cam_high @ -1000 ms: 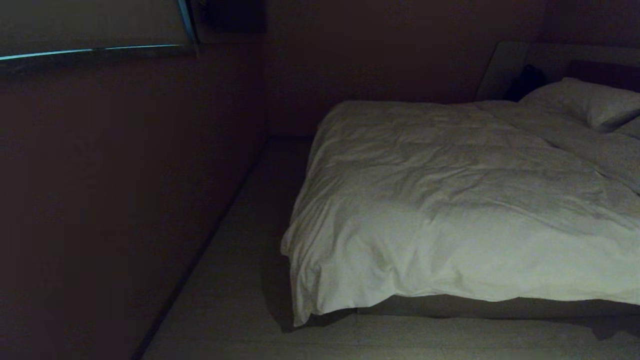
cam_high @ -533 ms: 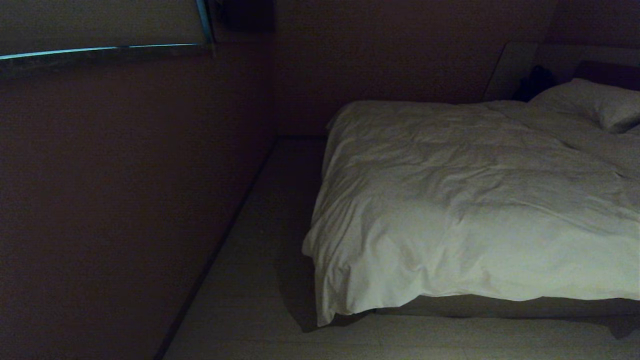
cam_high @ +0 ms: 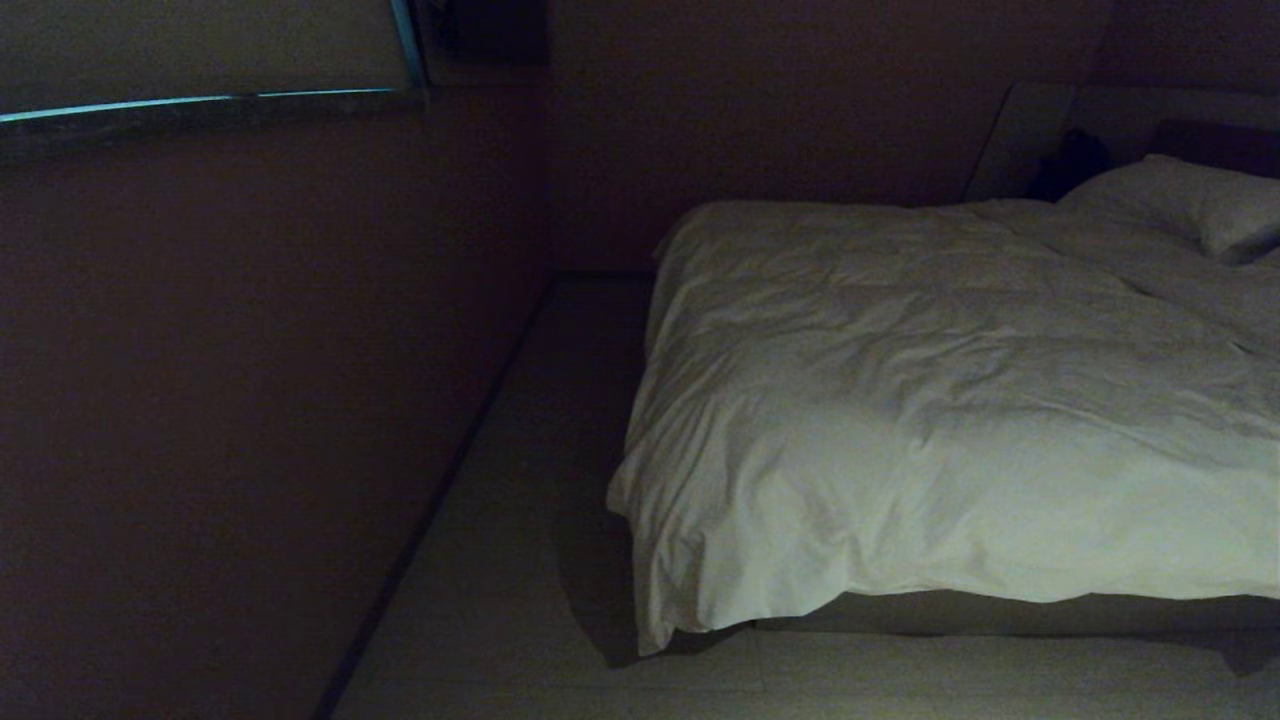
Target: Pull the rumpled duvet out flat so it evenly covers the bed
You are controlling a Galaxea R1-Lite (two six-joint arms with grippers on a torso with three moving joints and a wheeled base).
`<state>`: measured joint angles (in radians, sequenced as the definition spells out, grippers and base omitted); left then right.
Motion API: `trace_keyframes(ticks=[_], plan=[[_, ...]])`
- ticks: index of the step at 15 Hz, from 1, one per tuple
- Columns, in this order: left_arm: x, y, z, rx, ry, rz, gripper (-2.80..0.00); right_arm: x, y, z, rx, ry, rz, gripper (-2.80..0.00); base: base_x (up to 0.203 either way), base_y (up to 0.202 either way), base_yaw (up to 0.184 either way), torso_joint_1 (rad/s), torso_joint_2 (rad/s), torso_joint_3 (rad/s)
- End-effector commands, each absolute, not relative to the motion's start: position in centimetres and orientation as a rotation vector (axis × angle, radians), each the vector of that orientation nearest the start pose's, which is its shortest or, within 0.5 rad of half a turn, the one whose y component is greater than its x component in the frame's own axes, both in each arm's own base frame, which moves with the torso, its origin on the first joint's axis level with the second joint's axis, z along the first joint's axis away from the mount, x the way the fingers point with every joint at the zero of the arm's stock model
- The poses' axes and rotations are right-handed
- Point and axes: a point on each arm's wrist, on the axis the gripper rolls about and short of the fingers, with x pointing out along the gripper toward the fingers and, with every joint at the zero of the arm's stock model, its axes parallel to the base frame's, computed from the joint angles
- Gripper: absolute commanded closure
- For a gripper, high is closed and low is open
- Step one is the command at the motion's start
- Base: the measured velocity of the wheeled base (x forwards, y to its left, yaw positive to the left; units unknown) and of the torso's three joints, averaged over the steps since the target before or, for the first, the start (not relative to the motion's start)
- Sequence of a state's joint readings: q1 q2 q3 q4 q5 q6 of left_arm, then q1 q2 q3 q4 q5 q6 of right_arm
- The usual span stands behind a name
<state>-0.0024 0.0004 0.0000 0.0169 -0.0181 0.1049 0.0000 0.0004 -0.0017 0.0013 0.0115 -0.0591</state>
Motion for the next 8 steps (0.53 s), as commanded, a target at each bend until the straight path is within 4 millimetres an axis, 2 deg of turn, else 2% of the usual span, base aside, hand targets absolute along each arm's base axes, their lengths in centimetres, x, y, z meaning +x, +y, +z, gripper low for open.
trace_keyframes(ticks=[1, 8], plan=[[-2.28, -0.03, 7.38, 0.106, 0.016, -0.022, 0.00, -2.29, 0.03, 7.57, -0.060, 0.000, 0.013, 0.00, 0.000, 0.000, 0.000, 0.000, 0.00, 0.000], [-2.28, -0.03, 7.38, 0.106, 0.016, -0.022, 0.00, -2.28, 0.03, 7.58, -0.060, 0.001, 0.012, 0.00, 0.000, 0.000, 0.000, 0.000, 0.00, 0.000]])
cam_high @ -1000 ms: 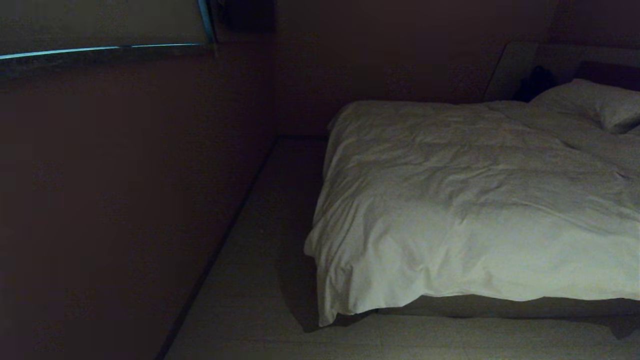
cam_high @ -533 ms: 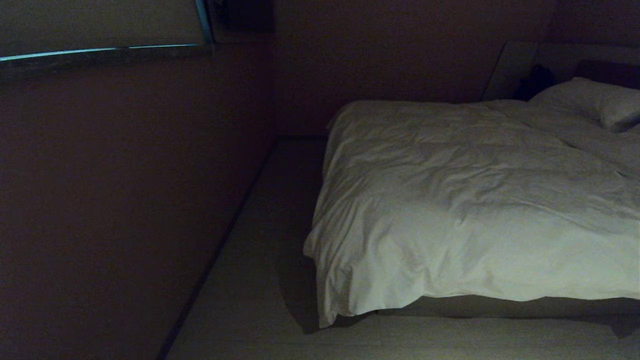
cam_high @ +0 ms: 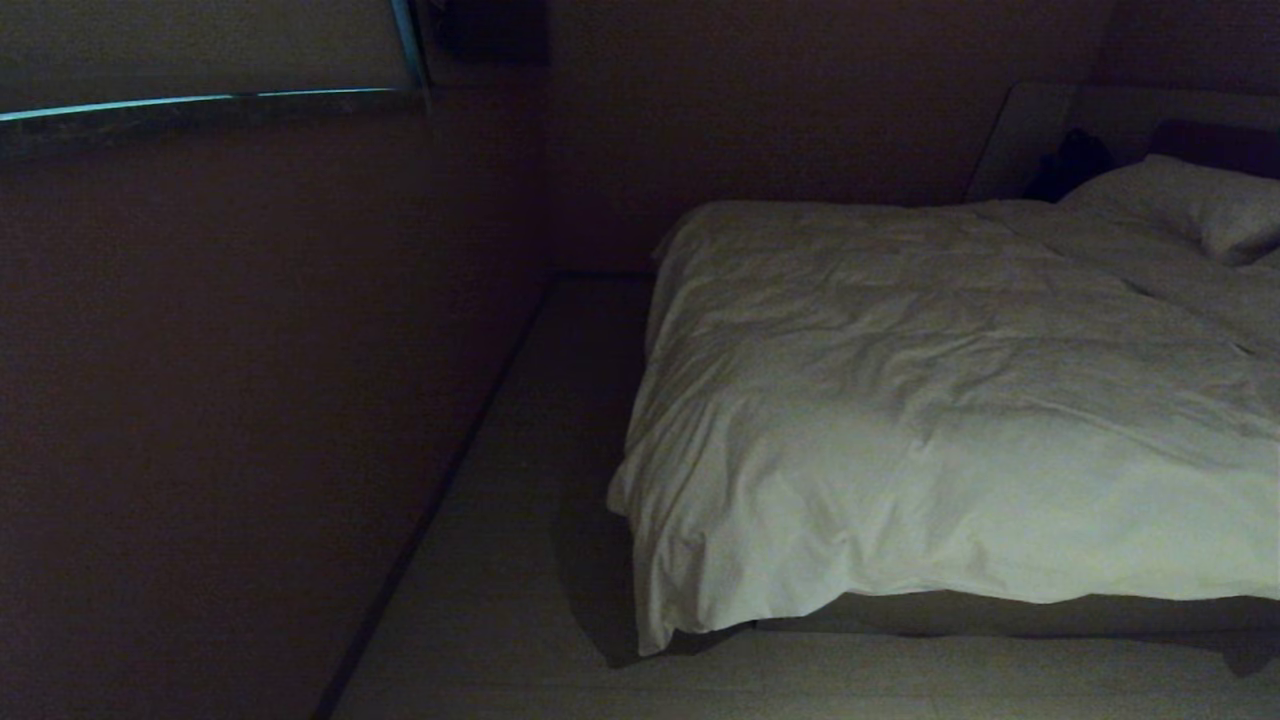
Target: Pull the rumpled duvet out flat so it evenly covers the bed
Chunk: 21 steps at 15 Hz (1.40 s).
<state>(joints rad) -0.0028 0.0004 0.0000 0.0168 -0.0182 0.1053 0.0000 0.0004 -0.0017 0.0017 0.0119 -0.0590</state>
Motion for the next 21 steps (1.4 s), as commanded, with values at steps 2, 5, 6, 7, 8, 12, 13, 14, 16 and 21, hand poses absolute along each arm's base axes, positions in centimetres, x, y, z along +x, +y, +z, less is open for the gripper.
trace_keyframes(ticks=[2, 5, 6, 7, 8, 12, 13, 14, 16, 21], plan=[[-2.28, -0.03, 7.38, 0.106, 0.016, -0.022, 0.00, -2.29, 0.03, 7.57, -0.060, 0.000, 0.012, 0.00, 0.000, 0.000, 0.000, 0.000, 0.00, 0.000], [-2.28, -0.03, 7.38, 0.106, 0.016, -0.022, 0.00, -2.28, 0.03, 7.58, -0.060, 0.001, 0.013, 0.00, 0.000, 0.000, 0.000, 0.000, 0.00, 0.000], [-2.28, -0.03, 7.38, 0.106, 0.016, -0.022, 0.00, -2.29, 0.02, 7.58, -0.060, 0.000, 0.013, 0.00, 0.000, 0.000, 0.000, 0.000, 0.00, 0.000], [-2.28, -0.04, 7.38, 0.106, 0.016, -0.021, 0.00, -2.29, 0.03, 7.57, -0.060, 0.000, 0.012, 0.00, 0.000, 0.000, 0.000, 0.000, 0.00, 0.000], [-2.28, -0.03, 7.38, 0.106, 0.016, -0.022, 0.00, -2.29, 0.03, 7.57, -0.060, 0.000, 0.012, 0.00, 0.000, 0.000, 0.000, 0.000, 0.00, 0.000], [-2.28, -0.04, 7.38, 0.106, 0.016, -0.022, 0.00, -2.29, 0.03, 7.58, -0.060, 0.000, 0.012, 0.00, 0.000, 0.000, 0.000, 0.000, 0.00, 0.000], [-2.28, -0.03, 7.38, 0.106, 0.016, -0.022, 0.00, -2.29, 0.03, 7.58, -0.060, 0.000, 0.012, 0.00, 0.000, 0.000, 0.000, 0.000, 0.00, 0.000], [-2.28, -0.03, 7.38, 0.106, 0.016, -0.022, 0.00, -2.28, 0.03, 7.56, -0.061, 0.003, 0.014, 0.00, 0.000, 0.000, 0.000, 0.000, 0.00, 0.000], [-2.28, -0.04, 7.38, 0.106, 0.016, -0.021, 0.00, -2.28, 0.03, 7.55, -0.060, 0.004, 0.013, 0.00, 0.000, 0.000, 0.000, 0.000, 0.00, 0.000], [-2.28, -0.03, 7.38, 0.106, 0.016, -0.022, 0.00, -2.28, 0.03, 7.55, -0.061, 0.004, 0.012, 0.00, 0.000, 0.000, 0.000, 0.000, 0.00, 0.000]])
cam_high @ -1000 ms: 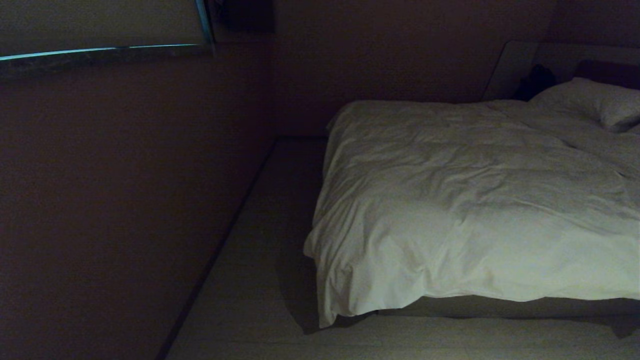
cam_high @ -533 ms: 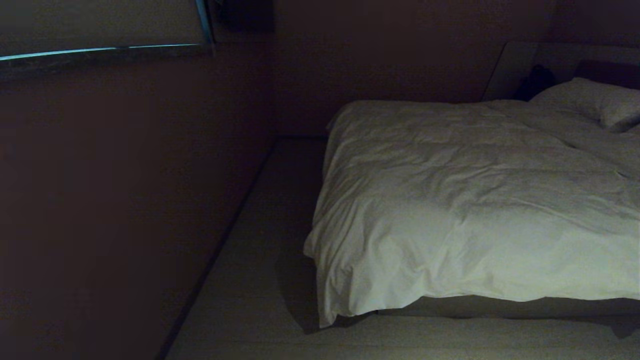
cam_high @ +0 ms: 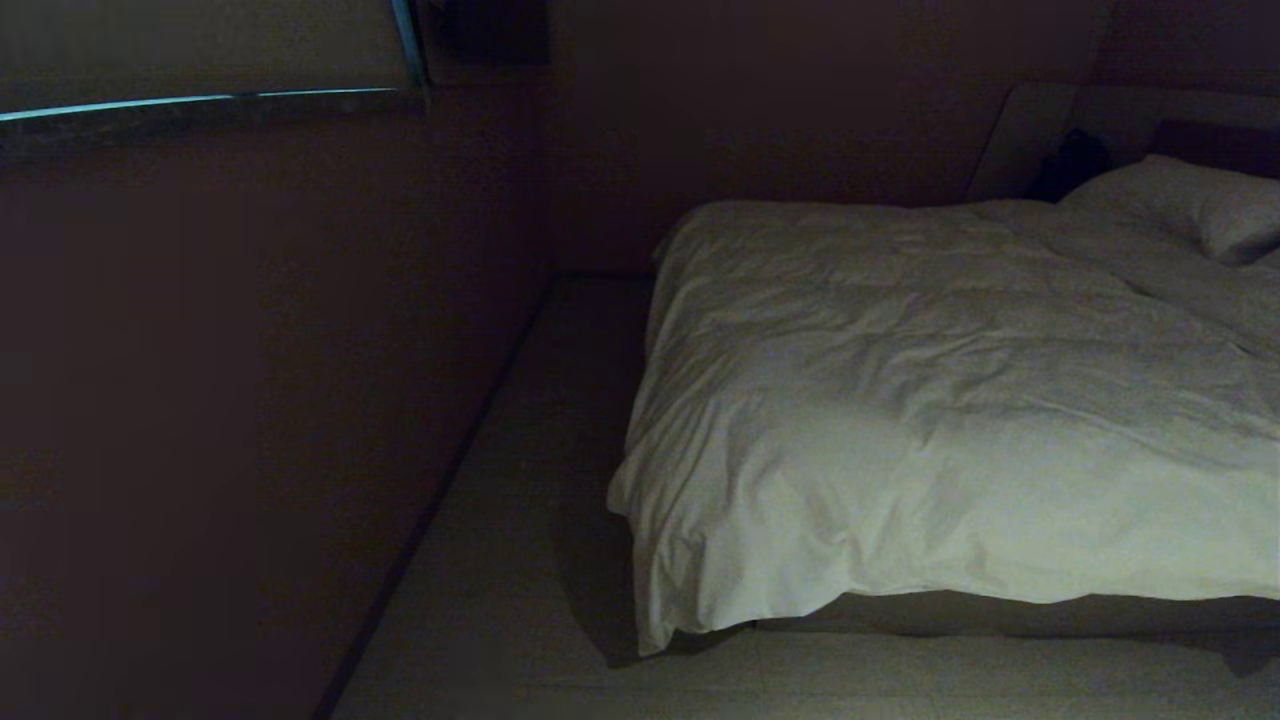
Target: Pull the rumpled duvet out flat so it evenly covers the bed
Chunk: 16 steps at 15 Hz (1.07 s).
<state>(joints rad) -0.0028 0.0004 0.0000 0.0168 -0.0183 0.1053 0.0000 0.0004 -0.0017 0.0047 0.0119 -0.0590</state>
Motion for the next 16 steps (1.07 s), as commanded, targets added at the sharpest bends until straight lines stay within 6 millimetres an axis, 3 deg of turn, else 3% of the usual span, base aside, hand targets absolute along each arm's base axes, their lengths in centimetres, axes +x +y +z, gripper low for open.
trace_keyframes(ticks=[1, 16], plan=[[-2.28, -0.03, 7.38, 0.106, 0.016, -0.022, 0.00, -2.28, 0.03, 7.55, -0.061, 0.004, 0.014, 0.00, 0.000, 0.000, 0.000, 0.000, 0.00, 0.000], [-2.28, -0.03, 7.38, 0.106, 0.016, -0.022, 0.00, -2.29, 0.03, 7.56, -0.061, 0.001, 0.014, 0.00, 0.000, 0.000, 0.000, 0.000, 0.00, 0.000]])
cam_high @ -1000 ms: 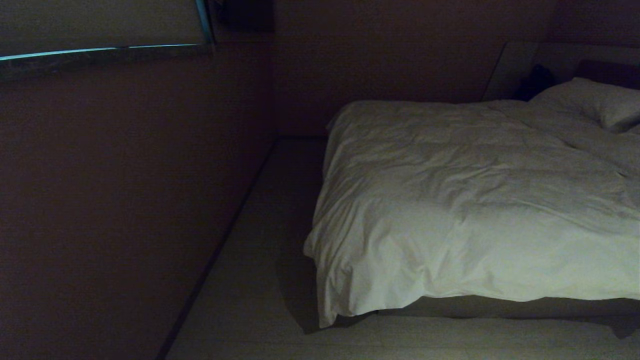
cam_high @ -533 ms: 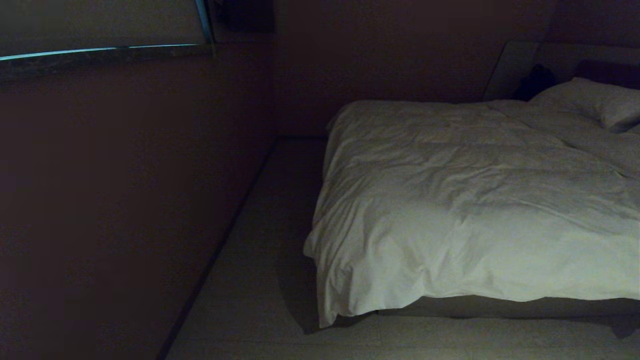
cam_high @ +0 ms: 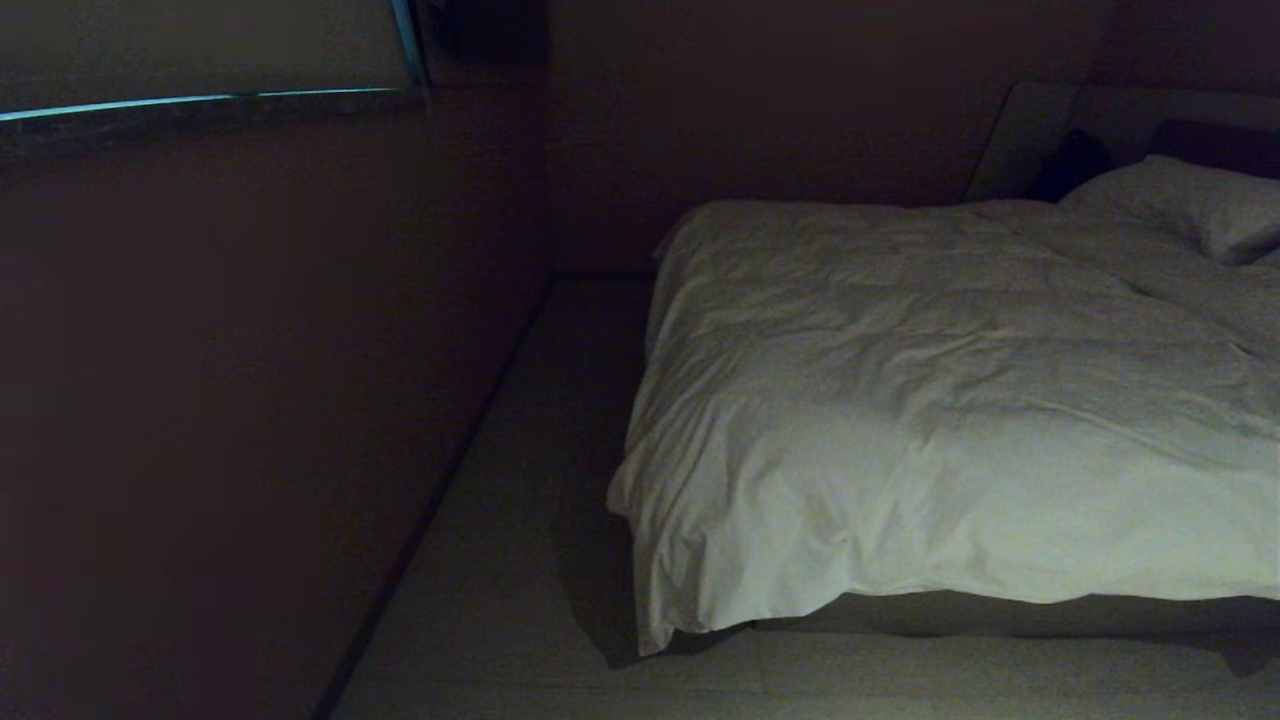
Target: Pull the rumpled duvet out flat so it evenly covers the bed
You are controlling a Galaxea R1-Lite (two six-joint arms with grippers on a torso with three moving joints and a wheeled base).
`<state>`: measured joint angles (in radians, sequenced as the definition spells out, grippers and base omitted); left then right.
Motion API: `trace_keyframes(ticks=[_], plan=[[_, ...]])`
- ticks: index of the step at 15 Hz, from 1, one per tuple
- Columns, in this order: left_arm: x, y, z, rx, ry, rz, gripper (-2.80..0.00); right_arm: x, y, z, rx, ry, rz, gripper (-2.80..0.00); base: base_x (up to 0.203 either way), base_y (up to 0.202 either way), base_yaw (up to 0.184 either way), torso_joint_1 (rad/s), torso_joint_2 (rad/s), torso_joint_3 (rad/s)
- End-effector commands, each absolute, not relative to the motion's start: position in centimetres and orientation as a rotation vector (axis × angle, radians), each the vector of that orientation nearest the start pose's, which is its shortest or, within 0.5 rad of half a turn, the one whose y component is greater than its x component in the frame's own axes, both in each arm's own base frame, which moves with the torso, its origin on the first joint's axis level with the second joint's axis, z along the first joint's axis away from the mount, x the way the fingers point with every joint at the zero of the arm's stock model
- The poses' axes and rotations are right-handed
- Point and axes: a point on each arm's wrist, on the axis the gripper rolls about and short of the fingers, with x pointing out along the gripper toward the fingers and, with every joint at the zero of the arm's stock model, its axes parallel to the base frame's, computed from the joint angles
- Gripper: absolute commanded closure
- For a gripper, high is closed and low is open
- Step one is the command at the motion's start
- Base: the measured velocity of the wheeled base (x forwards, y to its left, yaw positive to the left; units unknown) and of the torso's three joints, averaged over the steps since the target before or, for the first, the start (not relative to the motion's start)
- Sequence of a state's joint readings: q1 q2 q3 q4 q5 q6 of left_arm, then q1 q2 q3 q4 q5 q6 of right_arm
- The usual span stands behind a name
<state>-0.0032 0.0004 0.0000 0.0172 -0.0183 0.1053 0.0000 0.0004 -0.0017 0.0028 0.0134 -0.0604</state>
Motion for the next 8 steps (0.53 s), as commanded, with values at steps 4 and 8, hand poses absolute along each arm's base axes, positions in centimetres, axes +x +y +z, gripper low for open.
trace_keyframes(ticks=[4, 8], plan=[[-2.28, -0.03, 7.38, 0.106, 0.016, -0.022, 0.00, -2.29, 0.03, 7.56, -0.060, 0.001, 0.014, 0.00, 0.000, 0.000, 0.000, 0.000, 0.00, 0.000], [-2.28, -0.03, 7.38, 0.106, 0.016, -0.022, 0.00, -2.29, 0.03, 7.56, -0.060, 0.001, 0.014, 0.00, 0.000, 0.000, 0.000, 0.000, 0.00, 0.000]])
